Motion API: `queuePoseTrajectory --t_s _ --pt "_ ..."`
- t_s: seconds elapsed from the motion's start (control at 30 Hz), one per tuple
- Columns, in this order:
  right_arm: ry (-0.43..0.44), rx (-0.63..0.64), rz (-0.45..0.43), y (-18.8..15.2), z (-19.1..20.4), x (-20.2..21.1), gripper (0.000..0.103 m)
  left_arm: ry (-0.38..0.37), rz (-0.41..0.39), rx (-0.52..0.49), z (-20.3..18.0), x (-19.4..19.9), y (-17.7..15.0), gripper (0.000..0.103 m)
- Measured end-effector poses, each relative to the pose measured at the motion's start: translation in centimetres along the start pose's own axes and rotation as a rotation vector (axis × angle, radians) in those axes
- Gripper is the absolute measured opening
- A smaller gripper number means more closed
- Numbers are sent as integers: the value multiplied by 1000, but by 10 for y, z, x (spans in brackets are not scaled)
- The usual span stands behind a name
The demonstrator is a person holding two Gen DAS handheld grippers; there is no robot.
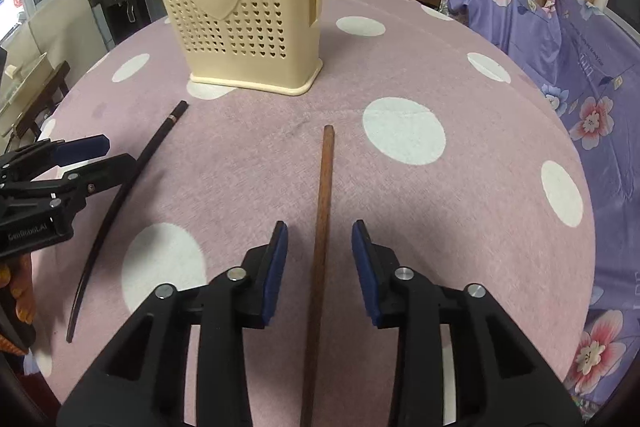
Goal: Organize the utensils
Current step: 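Grasp the black chopstick with the left tool while the right tool grasps a wooden chopstick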
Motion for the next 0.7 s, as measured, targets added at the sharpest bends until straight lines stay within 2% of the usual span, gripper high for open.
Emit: queuePoseTrajectory --t_s 0.13,0.23,0.47,0.63,0.7 --pt "-7 1 -20 7 -3 -5 24 31 13 1 -6 -12 3 52" --pt "-9 -4 -36 12 -5 -10 24 62 8 -1 -7 -17 5 45" --pt "-17 15 -22 22 -5 -15 24 97 1 7 -9 -23 12 44" --pt "-20 6 -32 24 -6 -17 24 88 0 -14 -15 -25 12 60" --pt "-29 7 -28 24 -5 -18 24 98 12 -35 -20 -28 12 77"
Point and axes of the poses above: each gripper's, at about its wrist camera, not at the fingertips, and x roughly against the way its jaws point, z to its left, y to its top, the point moved 4 cm from there along -x, roughly the way its jaws point, and after that the axes turned 6 degrees about y, right-handed, at the moved point
